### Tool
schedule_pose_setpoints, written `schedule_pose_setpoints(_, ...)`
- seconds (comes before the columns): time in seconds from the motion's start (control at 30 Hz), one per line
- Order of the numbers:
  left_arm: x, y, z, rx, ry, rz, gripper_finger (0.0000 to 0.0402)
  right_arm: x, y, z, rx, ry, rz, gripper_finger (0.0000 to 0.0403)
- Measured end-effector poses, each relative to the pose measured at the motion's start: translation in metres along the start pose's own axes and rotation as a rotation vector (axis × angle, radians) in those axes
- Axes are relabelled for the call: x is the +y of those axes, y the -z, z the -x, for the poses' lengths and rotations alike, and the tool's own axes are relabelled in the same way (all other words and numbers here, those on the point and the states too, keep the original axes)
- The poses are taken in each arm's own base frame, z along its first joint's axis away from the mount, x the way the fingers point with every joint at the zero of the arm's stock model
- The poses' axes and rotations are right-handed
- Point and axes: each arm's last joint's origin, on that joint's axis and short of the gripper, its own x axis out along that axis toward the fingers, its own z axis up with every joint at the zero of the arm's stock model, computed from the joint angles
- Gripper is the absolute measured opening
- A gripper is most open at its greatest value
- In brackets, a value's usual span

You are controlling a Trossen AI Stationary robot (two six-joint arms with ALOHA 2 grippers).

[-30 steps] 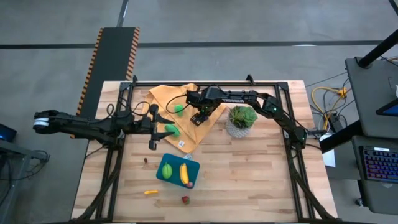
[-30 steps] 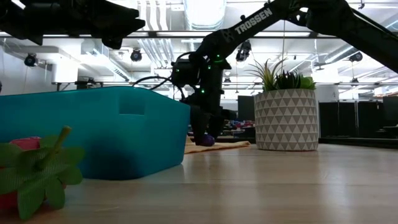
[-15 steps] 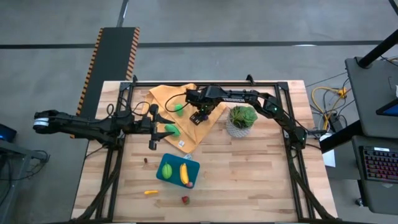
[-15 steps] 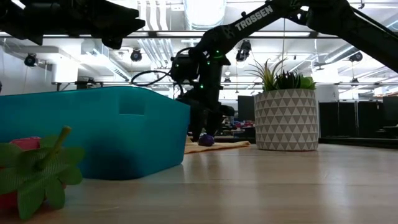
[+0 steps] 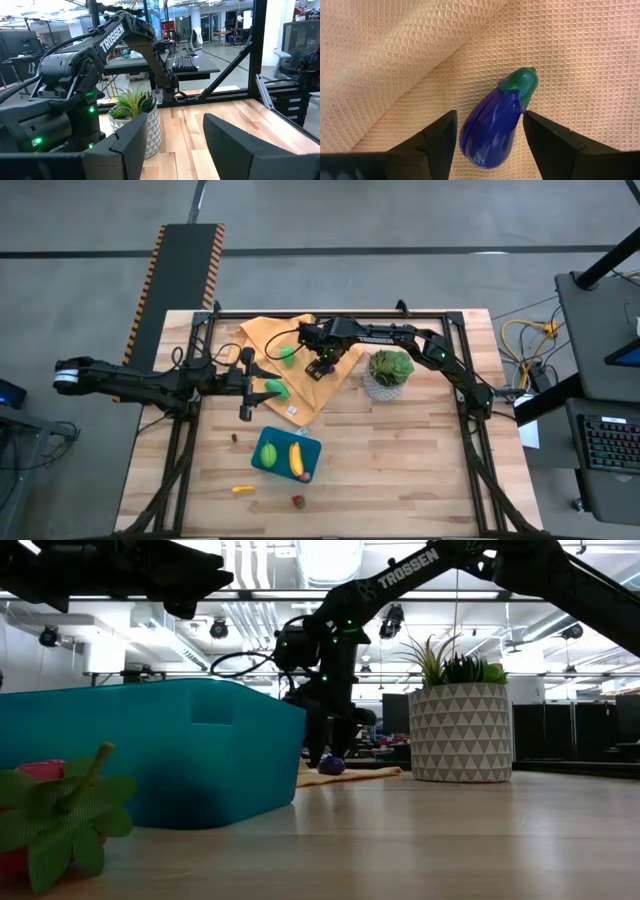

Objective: Pick and placing Produce into tupperware
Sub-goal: Put the eggplant into the blue bin

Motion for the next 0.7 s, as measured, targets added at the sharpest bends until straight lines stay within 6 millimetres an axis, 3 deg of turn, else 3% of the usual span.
schedule_pose_setpoints(0.7, 0.0001, 0.0000, 0.0000, 0.000, 0.000, 0.000, 0.0178, -0.0007, 0.0020, -0.0065, 0.013, 0.009, 0.018, 0.0214)
